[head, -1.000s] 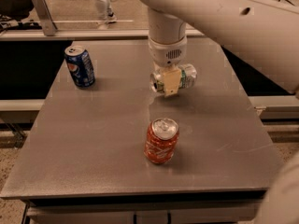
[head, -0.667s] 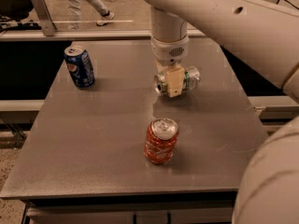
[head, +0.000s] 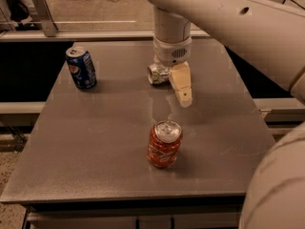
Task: Knock 7up can over
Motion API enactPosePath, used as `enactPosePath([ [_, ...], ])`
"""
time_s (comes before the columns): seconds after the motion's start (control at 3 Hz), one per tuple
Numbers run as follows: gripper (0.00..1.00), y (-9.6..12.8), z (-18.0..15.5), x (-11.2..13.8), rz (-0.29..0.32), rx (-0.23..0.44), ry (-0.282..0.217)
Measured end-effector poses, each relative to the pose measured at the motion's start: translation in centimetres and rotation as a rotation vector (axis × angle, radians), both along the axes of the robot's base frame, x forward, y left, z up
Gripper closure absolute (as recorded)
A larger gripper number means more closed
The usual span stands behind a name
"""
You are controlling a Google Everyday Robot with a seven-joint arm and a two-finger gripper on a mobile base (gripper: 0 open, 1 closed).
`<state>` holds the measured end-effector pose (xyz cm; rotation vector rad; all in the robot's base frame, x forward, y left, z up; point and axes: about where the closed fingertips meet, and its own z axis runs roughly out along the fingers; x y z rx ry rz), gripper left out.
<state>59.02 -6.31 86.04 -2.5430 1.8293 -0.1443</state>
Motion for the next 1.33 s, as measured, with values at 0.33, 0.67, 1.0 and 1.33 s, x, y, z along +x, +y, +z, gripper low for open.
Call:
enactPosePath([
  [0.33, 0.00, 0.0, 0.0, 0.0, 0.000, 0.000, 0.000],
  [0.67, 0.00, -0.6, 1.0, 0.7, -0.010, 0.060, -0.023],
  [1.0, 0.00, -0.9, 5.6, 3.3, 0.018, 0.129, -0.124],
  [1.33, 0.00, -0.9, 5.6, 3.3, 0.019, 0.129, -0.124],
])
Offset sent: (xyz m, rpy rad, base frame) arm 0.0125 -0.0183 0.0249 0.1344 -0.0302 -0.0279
